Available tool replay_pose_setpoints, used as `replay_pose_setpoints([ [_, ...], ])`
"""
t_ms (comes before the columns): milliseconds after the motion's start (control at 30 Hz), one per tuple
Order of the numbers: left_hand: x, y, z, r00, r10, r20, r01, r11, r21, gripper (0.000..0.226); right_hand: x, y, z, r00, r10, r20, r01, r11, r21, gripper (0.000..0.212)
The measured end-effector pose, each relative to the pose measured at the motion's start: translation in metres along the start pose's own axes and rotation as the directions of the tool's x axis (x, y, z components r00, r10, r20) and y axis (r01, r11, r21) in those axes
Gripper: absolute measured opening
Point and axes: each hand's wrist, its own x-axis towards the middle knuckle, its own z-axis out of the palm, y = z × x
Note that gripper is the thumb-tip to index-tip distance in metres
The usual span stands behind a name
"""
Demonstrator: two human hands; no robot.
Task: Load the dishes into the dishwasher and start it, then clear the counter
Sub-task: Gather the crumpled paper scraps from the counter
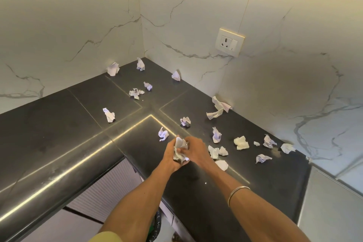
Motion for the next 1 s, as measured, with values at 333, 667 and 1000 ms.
replay_pose_setpoints([
  [333, 0.010, -0.035, 0.018, 0.994, -0.086, 0.073, 0.089, 0.995, -0.039, 0.017, -0.011, 0.039, -0.024, 0.998, 0.048, 0.027, -0.047, 0.999, -0.019, 0.040],
  [667, 0.022, -0.047, 0.038, 0.991, -0.052, 0.120, 0.072, 0.983, -0.169, 0.004, -0.002, 0.080, -0.081, 0.989, 0.135, 0.062, -0.143, 0.976, 0.164, 0.034],
  [1000, 0.020, -0.049, 0.040, 0.997, -0.021, 0.080, 0.040, 0.969, -0.245, 0.005, -0.017, 0.099, -0.031, 0.977, 0.211, -0.031, -0.213, 0.972, -0.102, 0.016],
])
